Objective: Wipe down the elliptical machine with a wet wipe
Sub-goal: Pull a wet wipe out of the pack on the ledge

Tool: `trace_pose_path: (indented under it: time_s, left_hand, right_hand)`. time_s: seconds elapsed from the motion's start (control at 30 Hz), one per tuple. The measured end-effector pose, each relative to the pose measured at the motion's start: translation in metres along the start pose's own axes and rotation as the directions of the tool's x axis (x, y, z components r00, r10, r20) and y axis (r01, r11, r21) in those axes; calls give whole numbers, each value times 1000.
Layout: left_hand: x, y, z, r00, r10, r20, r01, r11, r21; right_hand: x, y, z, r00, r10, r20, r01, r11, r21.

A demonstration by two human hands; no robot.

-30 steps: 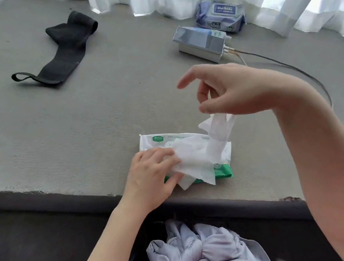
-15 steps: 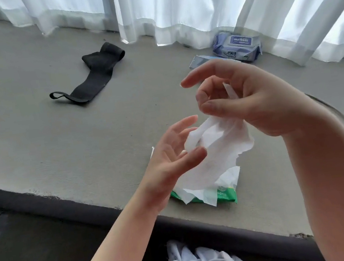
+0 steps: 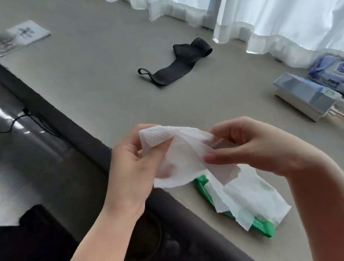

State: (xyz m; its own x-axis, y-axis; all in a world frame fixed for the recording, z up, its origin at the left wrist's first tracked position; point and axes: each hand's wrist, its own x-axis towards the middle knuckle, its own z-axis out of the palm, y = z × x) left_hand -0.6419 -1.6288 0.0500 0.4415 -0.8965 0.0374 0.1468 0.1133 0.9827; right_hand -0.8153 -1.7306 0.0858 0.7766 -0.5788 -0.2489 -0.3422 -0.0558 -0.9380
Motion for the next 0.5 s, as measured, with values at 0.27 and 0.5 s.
trace_pose_path:
  time_s: [0.27, 0.5]
  left_hand:
    - [-46, 12, -115, 919, -63, -388, 71, 997, 5]
    - [-117, 5, -216, 775, -301, -555, 238, 954, -184]
  right_hand:
    - [75, -26, 106, 980, -167, -106, 184, 967, 178]
    - [135, -32, 245, 999, -45, -4, 45, 995, 89]
